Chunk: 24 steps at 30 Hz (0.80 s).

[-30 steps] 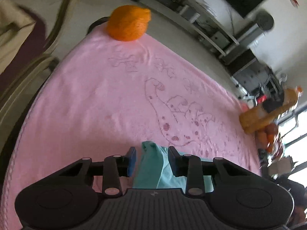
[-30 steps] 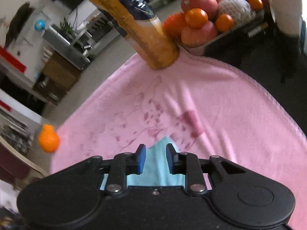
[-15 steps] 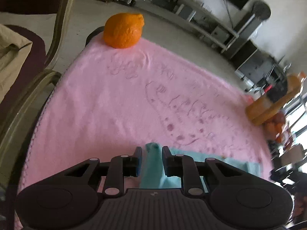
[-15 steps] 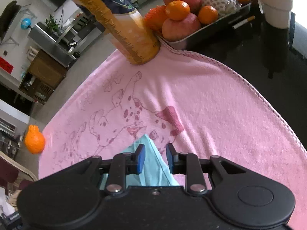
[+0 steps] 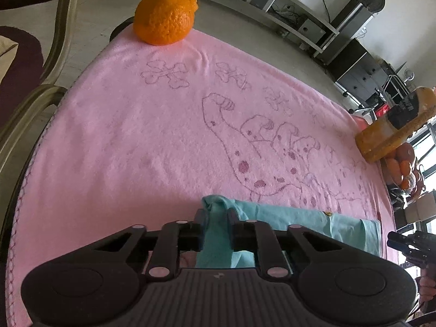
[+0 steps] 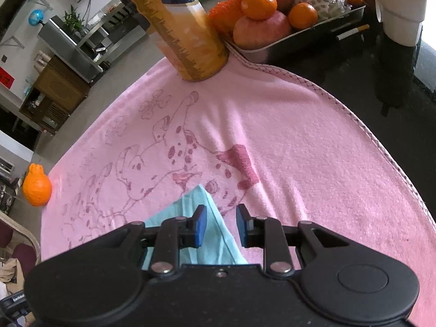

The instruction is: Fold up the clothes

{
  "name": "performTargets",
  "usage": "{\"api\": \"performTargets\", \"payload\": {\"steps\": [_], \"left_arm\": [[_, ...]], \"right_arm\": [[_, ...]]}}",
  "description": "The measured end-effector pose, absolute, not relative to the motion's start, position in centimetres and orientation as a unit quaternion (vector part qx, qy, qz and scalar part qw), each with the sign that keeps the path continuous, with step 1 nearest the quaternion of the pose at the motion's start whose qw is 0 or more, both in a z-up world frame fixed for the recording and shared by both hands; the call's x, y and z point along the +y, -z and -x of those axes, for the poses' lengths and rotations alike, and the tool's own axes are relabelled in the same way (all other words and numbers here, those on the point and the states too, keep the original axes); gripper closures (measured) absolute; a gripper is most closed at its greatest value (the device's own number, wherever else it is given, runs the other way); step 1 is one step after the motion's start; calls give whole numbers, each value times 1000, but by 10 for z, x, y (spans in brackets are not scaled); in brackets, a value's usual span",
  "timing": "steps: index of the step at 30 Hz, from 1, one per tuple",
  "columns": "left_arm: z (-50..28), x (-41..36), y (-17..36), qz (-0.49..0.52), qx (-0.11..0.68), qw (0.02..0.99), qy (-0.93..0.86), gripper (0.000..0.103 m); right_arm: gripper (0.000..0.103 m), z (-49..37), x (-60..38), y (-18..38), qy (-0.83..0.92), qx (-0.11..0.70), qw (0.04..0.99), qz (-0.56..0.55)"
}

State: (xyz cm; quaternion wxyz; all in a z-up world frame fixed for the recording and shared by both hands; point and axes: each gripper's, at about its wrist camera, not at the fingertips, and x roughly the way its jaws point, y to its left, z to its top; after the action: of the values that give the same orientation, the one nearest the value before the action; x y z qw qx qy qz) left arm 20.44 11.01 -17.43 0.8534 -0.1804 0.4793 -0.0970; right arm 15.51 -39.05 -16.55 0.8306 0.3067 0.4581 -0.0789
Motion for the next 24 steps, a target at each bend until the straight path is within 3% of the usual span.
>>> {"api": "performTargets", "payload": {"steps": [2,11,12,14,19,24], "left_arm": [[-205,110,175,183,478,854,95,103],[-208,109,178,182,467,861,86,103],[-207,109,177,181,463,864,82,103],[-205,109,174,176,455,870,70,103],[-204,128,180,149,462,874,-37,103],[-202,136,177,215,457,863,24,100]], "right_arm": [[79,-158,-392,167,76,454,830,-313],[79,-185,-387,183,64,450,832,-319],[80,-188,-386,185,63,451,830,-322],[99,-193,-384,189,58,453,829,-323],[100,-192,-376,180,110,440,850,-267],[100,-190,-380,187,101,449,846,-269]]}}
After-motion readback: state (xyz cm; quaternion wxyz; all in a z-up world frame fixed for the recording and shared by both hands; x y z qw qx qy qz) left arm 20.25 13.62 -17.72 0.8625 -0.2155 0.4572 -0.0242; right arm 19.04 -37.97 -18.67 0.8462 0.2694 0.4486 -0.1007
